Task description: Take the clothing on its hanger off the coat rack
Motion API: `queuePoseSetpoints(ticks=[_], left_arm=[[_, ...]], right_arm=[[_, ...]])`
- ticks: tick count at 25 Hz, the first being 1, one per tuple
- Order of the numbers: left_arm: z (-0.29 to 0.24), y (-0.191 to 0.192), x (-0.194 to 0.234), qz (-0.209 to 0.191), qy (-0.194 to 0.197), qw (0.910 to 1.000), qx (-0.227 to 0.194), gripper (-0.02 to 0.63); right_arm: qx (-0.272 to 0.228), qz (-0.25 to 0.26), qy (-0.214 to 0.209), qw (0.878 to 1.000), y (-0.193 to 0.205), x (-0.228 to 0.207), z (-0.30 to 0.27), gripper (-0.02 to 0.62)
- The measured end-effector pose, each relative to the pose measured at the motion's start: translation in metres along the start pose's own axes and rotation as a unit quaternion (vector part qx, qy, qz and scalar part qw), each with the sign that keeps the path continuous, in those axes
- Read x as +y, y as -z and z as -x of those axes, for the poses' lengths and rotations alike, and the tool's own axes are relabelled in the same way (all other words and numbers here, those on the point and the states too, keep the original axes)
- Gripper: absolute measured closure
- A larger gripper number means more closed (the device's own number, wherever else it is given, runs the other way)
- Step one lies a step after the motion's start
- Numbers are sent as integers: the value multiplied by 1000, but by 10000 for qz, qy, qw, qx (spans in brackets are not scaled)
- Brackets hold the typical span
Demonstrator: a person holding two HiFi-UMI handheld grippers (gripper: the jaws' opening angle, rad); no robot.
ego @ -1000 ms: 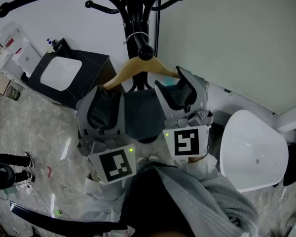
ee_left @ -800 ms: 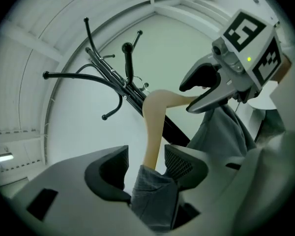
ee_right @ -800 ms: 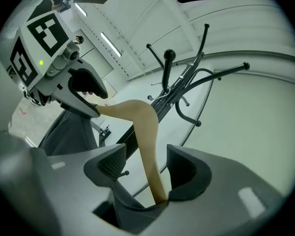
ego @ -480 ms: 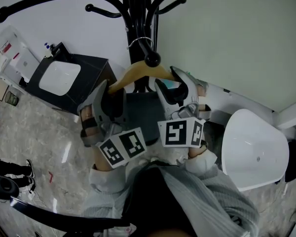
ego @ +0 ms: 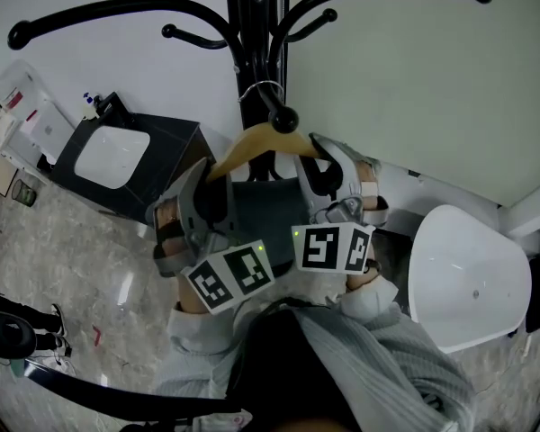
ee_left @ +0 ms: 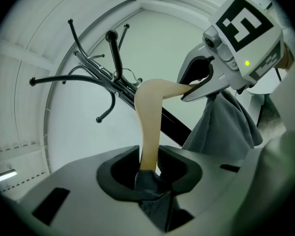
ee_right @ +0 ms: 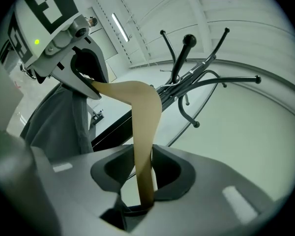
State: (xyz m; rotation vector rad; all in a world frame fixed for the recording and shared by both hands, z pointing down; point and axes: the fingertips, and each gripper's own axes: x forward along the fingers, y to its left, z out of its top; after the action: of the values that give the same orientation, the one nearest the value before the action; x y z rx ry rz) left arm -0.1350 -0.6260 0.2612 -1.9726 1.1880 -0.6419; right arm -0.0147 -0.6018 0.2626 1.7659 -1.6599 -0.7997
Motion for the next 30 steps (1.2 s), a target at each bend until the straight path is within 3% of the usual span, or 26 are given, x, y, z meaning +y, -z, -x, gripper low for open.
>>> queuePoseSetpoints(ticks=[6, 13, 21, 30], left_arm=[[7, -24, 15, -72, -156, 9991, -376, 495], [12, -78, 22, -150, -204, 9929, -1165, 495], [11, -153, -46, -85, 589, 9762, -2084, 495], [24, -222, -139, 51, 1661, 9411, -2944, 495]], right_arm=[[-113, 42, 395, 9991, -13, -24, 12, 489], [72, 215, 1107, 9936, -13, -74, 41, 489], [1072, 350, 1869, 9759, 51, -123, 109, 489], [2266, 373, 2503, 9406, 121, -155, 196, 488]])
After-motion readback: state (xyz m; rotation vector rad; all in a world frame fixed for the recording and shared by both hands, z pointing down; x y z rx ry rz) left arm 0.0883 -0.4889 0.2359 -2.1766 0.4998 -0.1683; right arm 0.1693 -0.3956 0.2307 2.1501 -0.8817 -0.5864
